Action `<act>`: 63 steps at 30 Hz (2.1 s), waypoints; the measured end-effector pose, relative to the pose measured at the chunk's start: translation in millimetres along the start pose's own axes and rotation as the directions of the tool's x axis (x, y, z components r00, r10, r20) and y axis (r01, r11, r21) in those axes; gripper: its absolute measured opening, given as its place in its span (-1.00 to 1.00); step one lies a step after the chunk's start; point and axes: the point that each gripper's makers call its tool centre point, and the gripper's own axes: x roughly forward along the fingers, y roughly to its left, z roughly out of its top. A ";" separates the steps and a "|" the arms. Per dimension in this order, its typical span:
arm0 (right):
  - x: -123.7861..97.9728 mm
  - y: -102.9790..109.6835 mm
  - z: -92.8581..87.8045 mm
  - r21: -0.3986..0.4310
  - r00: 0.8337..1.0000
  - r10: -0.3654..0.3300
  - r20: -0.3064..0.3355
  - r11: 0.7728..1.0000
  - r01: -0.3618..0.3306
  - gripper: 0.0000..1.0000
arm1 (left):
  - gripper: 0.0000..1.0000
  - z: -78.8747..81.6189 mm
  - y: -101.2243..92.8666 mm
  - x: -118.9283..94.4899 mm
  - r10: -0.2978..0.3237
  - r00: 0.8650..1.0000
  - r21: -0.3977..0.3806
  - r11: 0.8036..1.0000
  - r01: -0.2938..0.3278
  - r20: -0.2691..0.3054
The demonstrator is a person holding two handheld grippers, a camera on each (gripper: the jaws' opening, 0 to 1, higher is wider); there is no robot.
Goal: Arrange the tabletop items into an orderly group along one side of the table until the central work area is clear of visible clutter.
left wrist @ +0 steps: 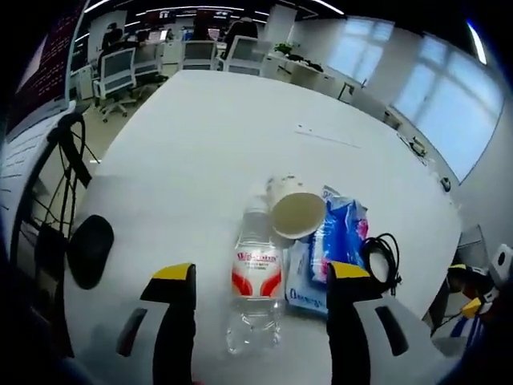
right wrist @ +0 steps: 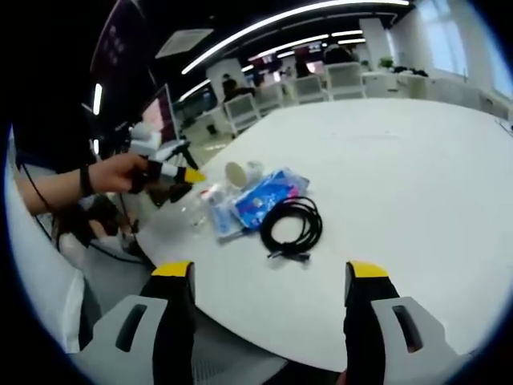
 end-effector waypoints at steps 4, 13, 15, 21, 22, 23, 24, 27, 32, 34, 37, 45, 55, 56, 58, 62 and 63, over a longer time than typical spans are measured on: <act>-1.3 0.2 -2.3 -0.002 1.000 0.001 -0.008 1.000 -0.001 0.50 | 0.27 1.5 0.5 9.6 0.005 1.000 0.004 1.000 -0.005 -0.019; -6.4 -1.2 -6.9 0.009 1.000 -0.007 -0.012 1.000 0.007 0.50 | 0.18 -5.5 1.7 27.9 0.004 0.996 -0.021 1.000 -0.006 -0.090; -7.0 -0.9 -8.6 0.010 1.000 -0.007 -0.016 1.000 0.008 0.50 | 0.17 -8.9 2.0 31.6 0.010 0.994 -0.013 1.000 -0.011 -0.112; -9.2 -2.1 -11.8 0.022 1.000 -0.013 -0.019 1.000 0.013 0.50 | 0.11 -12.7 4.6 41.6 0.029 0.990 -0.008 0.999 -0.031 -0.141; -9.2 -2.3 -12.1 0.021 1.000 -0.013 -0.022 1.000 0.013 0.50 | 0.11 -13.5 3.1 43.9 0.023 0.989 -0.007 1.000 -0.024 -0.149; -9.3 -2.5 -12.6 0.021 1.000 -0.013 -0.024 1.000 0.013 0.50 | 0.12 -14.9 2.2 45.7 0.019 0.987 -0.004 1.000 -0.020 -0.157; -9.3 -2.6 -13.2 0.021 1.000 -0.013 -0.027 1.000 0.013 0.50 | 0.13 -16.9 0.9 47.1 0.013 0.986 0.001 1.000 -0.013 -0.168; -9.9 -4.0 -13.4 0.020 0.999 -0.018 -0.031 1.000 0.019 0.50 | 0.13 -22.9 -2.9 53.0 -0.008 0.982 0.005 1.000 0.009 -0.188; -10.1 -4.7 -12.1 0.022 0.999 -0.021 -0.030 1.000 0.022 0.50 | -0.16 -30.1 4.0 53.2 0.022 0.977 0.042 0.999 -0.014 -0.213; -9.5 -5.1 -11.4 0.020 0.999 -0.020 -0.031 1.000 0.021 0.49 | -0.16 -29.7 4.6 51.6 0.014 0.979 0.001 1.000 -0.014 -0.205; -7.6 -4.7 -10.9 0.018 0.999 -0.018 -0.033 1.000 0.019 0.49 | -0.17 -29.2 6.3 50.6 0.011 0.978 0.002 1.000 -0.011 -0.206; -1.0 -1.3 -7.4 0.009 0.999 -0.005 -0.035 1.000 0.005 0.48 | -0.17 -30.2 21.1 45.4 0.031 0.979 -0.014 0.999 -0.035 -0.202; 2.3 3.1 -11.0 0.005 0.999 0.007 -0.049 1.000 -0.007 0.48 | -0.18 -30.8 38.6 38.3 0.062 0.979 -0.024 0.997 -0.068 -0.194; 2.7 3.0 -11.3 0.005 0.999 0.008 -0.051 1.000 -0.008 0.48 | -0.18 -30.7 40.3 37.6 0.063 0.979 -0.024 0.997 -0.069 -0.194; 3.2 4.0 -11.0 0.005 0.999 0.010 -0.051 1.000 -0.009 0.48 | -0.18 -31.1 43.4 36.3 0.068 0.978 -0.024 0.997 -0.074 -0.196; 4.8 5.8 -10.4 0.003 0.999 0.012 -0.051 1.000 -0.012 0.48 | -0.18 -32.3 48.3 34.4 0.078 0.977 -0.024 0.996 -0.084 -0.201; 5.1 6.1 -10.3 0.003 0.999 0.013 -0.051 1.000 -0.013 0.48 | -0.18 -32.6 49.3 33.9 0.079 0.976 -0.025 0.996 -0.085 -0.202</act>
